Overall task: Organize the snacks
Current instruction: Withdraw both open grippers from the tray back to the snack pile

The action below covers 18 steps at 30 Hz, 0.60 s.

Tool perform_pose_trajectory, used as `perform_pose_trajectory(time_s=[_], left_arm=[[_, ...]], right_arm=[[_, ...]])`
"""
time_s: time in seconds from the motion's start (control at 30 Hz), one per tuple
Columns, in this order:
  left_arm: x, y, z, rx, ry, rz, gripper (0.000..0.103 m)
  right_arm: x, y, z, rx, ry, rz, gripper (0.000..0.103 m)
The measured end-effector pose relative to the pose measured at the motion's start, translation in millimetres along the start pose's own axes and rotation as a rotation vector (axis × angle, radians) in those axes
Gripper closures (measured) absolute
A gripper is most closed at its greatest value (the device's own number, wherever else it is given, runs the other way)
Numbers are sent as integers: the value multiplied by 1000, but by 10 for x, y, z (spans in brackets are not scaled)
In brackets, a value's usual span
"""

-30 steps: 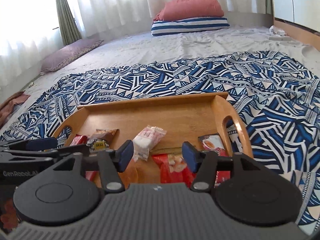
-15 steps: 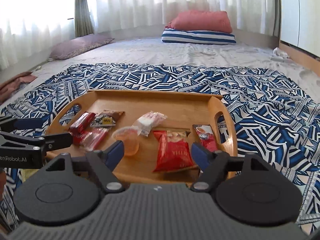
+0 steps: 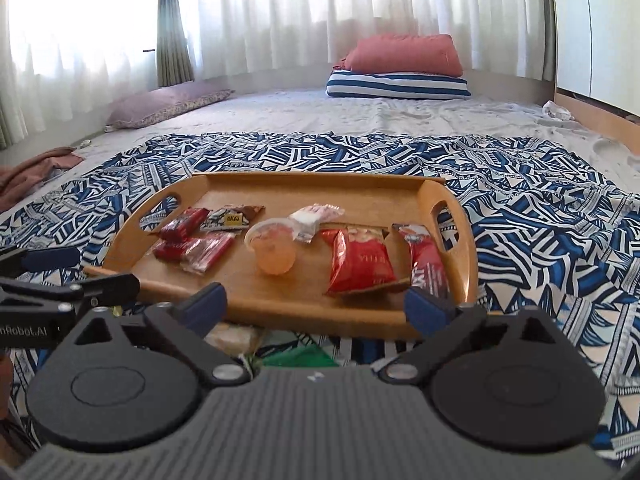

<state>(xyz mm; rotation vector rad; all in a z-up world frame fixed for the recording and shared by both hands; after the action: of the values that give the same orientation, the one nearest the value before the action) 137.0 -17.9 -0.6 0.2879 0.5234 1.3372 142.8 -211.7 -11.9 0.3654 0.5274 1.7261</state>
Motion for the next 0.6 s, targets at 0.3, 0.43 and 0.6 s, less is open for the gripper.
perform_pose_trajectory(time_s=[0.3,0.43,0.6], left_arm=[[225,-38,-207,35,69,62,2],[297,-78,-284,57,75,88,2],[349,-130,-341,73,74,103,2]], right_arm=[[-18,49,-256,10,21,-35,0],[-32,0,-368,37,23,-50,0],[-18,-56,-472,56,14,-44,0]])
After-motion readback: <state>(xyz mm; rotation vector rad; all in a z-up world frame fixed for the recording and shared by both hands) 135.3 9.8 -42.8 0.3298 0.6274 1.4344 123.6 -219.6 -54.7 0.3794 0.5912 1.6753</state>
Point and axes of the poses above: each gripper's, at about its wrist camera, not at the fingertips, and y roughly against the way its jaws point, x to its left, z to its top, the point moved 8 cm from there along -y, roughly the way its jaws point, and after that the axes turned 8 degrees about y, right-handed, at the moved point
